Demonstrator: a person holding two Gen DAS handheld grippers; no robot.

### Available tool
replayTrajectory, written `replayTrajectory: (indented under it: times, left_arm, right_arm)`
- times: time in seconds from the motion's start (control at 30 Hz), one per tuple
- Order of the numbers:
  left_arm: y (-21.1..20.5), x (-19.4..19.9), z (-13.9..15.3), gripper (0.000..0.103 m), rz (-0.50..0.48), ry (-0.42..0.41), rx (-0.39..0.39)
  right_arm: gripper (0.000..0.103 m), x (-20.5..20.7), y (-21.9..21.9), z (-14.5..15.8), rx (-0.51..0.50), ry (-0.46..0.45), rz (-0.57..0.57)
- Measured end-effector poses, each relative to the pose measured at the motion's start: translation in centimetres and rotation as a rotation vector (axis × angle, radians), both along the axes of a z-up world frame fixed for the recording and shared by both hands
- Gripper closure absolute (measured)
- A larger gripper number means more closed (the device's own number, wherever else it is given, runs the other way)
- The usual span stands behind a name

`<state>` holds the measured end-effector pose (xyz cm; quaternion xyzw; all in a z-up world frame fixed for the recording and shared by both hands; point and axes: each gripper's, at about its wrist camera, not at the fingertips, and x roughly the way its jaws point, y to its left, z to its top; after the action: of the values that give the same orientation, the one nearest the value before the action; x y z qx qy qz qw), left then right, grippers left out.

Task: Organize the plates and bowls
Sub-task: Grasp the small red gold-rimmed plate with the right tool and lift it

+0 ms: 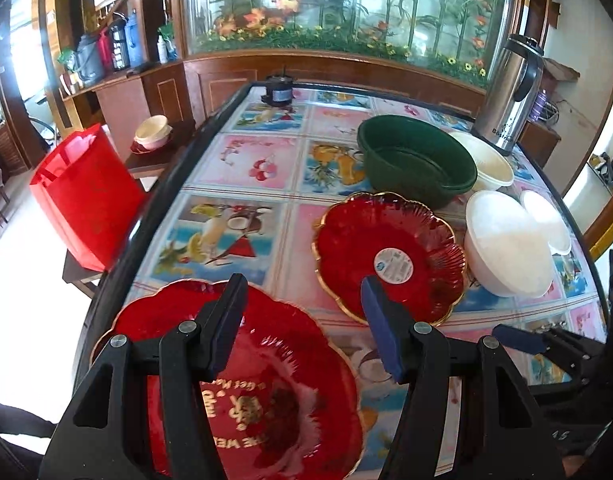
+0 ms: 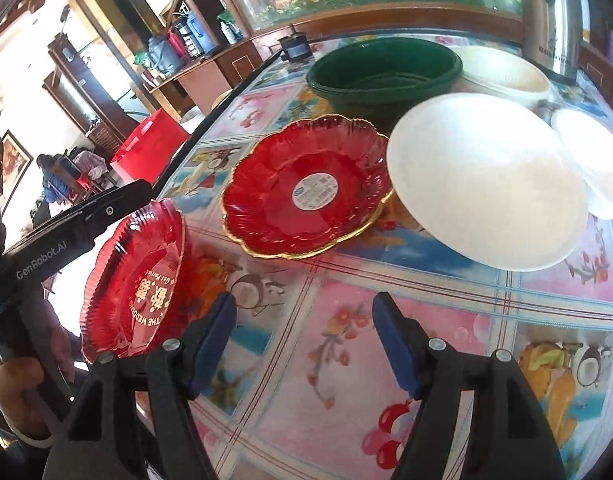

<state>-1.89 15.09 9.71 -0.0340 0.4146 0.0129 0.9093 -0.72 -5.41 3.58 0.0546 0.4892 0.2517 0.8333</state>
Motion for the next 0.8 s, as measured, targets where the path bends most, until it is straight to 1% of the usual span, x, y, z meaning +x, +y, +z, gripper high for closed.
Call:
replayTrajectory:
  times: [0.07,0.17,0.47,0.7,0.8]
  left_arm:
    - [-0.3,0.7,0.1,0.044,-0.001,0.008,-0.006]
    - [-0.8,1.6,-0.1,0.044,0.001,0.02,0.012]
    - [-1.3,3.0,-0.9,0.044,0.007,0.039,0.024]
    - [-1.6,4.3,-1.2,0.044,0.0,0.058,0.05]
    - [-1.3,4.9,-1.6,0.044,0.002,0.08,0.041]
  right_arm:
    - [0.032,0.4,-0.1,-0.2,0.006,0.009,-0.001]
    - [0.033,1.0,-0.1,-0.2,0.012,0.013,-0.004]
    - [0.032,2.0,-0.2,-0.3,0.019,0.02,-0.013]
    - [0.032,2.4,-0.4,-0.6,0.015,0.03,-0.026]
    - [0.032,2.7,-0.4,-0.7,0.013,0.034,-0.03]
